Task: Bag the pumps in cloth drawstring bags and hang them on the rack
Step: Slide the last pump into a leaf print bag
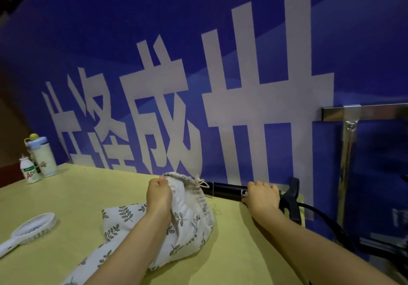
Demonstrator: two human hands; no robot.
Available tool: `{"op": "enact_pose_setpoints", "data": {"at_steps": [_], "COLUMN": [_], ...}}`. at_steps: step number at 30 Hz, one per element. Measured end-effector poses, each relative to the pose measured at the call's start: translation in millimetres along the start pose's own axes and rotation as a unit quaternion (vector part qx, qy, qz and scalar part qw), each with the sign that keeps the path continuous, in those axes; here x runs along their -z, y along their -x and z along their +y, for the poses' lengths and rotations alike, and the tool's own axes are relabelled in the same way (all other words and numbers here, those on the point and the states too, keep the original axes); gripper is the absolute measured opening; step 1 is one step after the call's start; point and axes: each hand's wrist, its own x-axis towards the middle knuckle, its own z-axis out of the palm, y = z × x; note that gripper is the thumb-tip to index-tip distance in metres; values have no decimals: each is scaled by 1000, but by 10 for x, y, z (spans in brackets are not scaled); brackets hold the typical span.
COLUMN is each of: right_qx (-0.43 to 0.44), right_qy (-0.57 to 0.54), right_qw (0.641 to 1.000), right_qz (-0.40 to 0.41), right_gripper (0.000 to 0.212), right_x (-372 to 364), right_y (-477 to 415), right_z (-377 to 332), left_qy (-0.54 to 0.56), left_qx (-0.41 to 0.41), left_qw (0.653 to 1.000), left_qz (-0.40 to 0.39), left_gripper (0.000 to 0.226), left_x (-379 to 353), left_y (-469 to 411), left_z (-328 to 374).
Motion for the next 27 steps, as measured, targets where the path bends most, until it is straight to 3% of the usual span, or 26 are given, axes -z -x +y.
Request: {"op": "enact_pose_setpoints", "data": {"at_steps": [15,20,27], "right_qx": [14,91,220], "right_qy": [-119,-145,-88], "right_qw": [987,975,961], "right_qz": [105,145,139], "right_gripper": [35,28,37], "right_x": [617,945,1156], "right_y": [260,549,1028], "right_z": [-21,31,110], "left_qy": [58,22,-18], "left_qx": [93,81,36], "left_qw": [991,991,988], "left_qz": [78,107,149], "left_gripper": [43,46,35], "left_x": [270,400,530], "left_y": [163,245,417], "left_z": [332,519,641]}}
